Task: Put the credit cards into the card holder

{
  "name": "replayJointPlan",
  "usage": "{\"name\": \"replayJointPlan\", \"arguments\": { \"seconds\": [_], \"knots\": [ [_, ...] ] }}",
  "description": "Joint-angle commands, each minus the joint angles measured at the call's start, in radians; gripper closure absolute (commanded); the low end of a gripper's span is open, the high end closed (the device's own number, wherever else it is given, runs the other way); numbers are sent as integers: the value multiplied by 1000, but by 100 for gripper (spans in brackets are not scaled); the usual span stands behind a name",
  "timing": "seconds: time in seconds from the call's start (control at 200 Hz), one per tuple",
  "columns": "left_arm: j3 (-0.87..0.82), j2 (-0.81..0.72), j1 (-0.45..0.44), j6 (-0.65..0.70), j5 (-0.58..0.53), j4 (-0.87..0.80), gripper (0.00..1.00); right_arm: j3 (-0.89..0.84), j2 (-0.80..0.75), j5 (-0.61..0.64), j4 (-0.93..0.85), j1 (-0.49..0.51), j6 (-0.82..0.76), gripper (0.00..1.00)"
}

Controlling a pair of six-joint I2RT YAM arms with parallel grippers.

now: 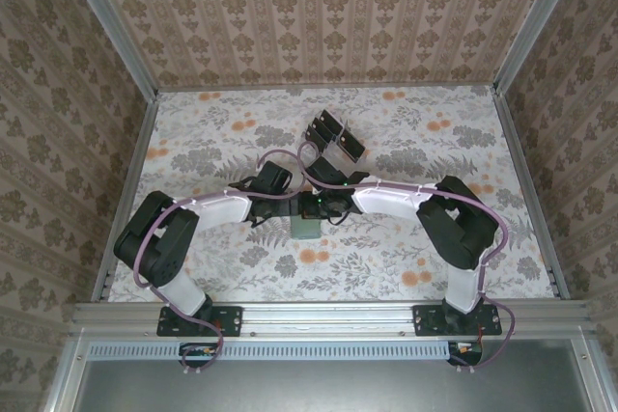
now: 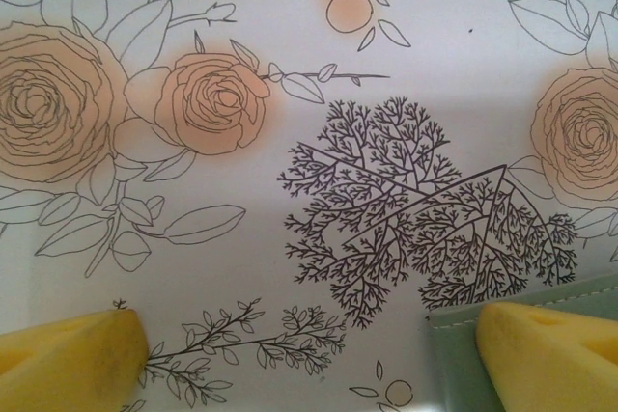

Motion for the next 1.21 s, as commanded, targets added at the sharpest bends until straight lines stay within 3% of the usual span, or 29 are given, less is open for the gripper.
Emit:
{"name": "replayJointPlan", "arguments": {
  "seconds": [0.0, 0.395, 1.2],
  "knots": [
    [-55, 74, -6, -20, 89, -10, 0, 2, 37, -7, 33, -4, 15, 100],
    [-55, 83, -10, -25, 94, -2, 0, -14, 87, -32, 62, -2, 30, 100],
    [-53, 93, -13, -26, 92, -1, 0, -73, 15, -36, 84, 43, 49, 100]
  ]
}}
